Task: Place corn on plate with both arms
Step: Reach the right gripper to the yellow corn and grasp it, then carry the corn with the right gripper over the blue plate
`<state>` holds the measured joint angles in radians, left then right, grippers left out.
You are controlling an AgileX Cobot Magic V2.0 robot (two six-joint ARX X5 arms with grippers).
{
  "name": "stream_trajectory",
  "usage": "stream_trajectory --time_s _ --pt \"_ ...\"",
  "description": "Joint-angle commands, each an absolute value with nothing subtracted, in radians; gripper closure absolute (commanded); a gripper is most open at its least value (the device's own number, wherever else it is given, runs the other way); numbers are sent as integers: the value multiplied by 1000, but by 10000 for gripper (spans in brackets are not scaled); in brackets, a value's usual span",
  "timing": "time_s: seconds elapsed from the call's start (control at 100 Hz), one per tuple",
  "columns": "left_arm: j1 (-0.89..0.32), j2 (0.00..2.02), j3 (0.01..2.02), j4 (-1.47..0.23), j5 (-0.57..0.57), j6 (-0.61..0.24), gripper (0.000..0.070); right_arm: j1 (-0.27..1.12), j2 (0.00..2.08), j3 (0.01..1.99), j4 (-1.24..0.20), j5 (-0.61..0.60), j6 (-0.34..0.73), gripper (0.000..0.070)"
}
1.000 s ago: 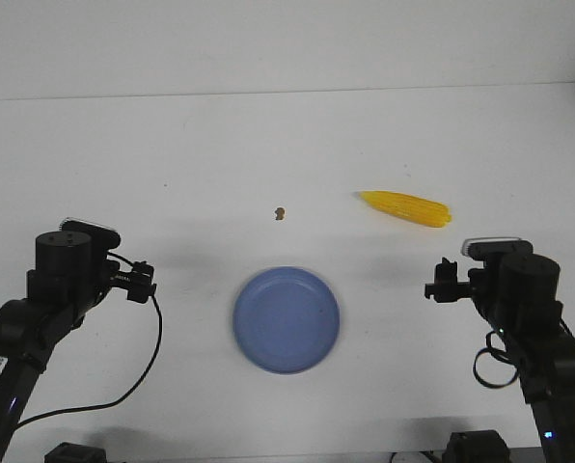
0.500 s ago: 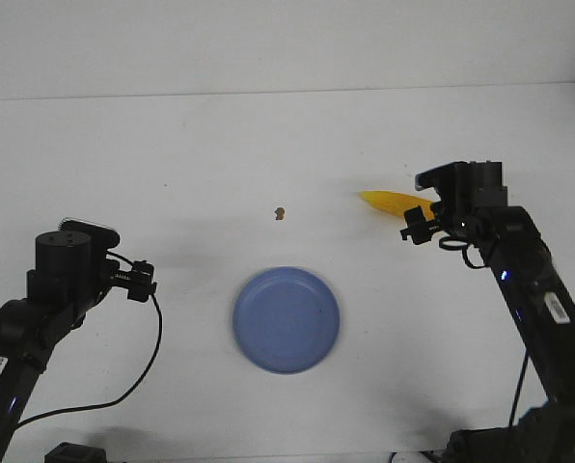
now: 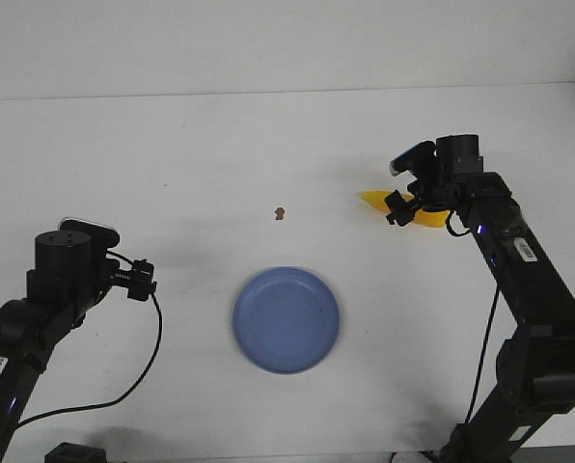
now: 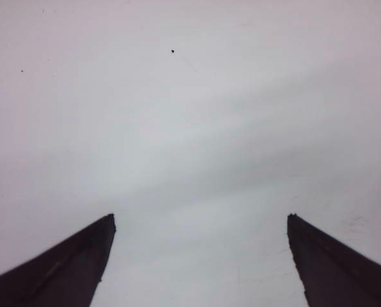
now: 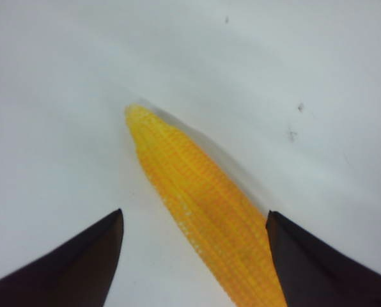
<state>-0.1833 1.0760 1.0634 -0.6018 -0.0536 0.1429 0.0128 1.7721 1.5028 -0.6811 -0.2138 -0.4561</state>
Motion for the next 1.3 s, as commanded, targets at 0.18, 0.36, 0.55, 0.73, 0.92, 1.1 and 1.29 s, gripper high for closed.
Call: stream_trajectory --time_s 0.18,0.36,0.55,0.73,0.92,1.1,1.29 --pt "-183 1086 1073 -580 -55 137 150 -1 1848 1526 -653 -205 -506 226" --pt "-183 1086 1073 -580 -55 136 150 -6 1888 1526 -636 -184 -507 226" --pt "-183 1086 1073 -580 -55 136 150 -14 1923 1526 -630 -183 -513 226" --pt "-183 1086 1073 -582 -55 136 150 -27 1968 1526 -632 -183 -512 226" --pt "-183 1086 1073 -582 -55 136 150 -39 1999 1526 -641 -183 -490 229" --pt "-183 1086 1073 -582 -55 136 150 -40 1998 1526 -640 -184 -472 561" --pt "-183 1086 1073 -582 -55 137 150 -40 1988 1526 -648 -200 -435 582"
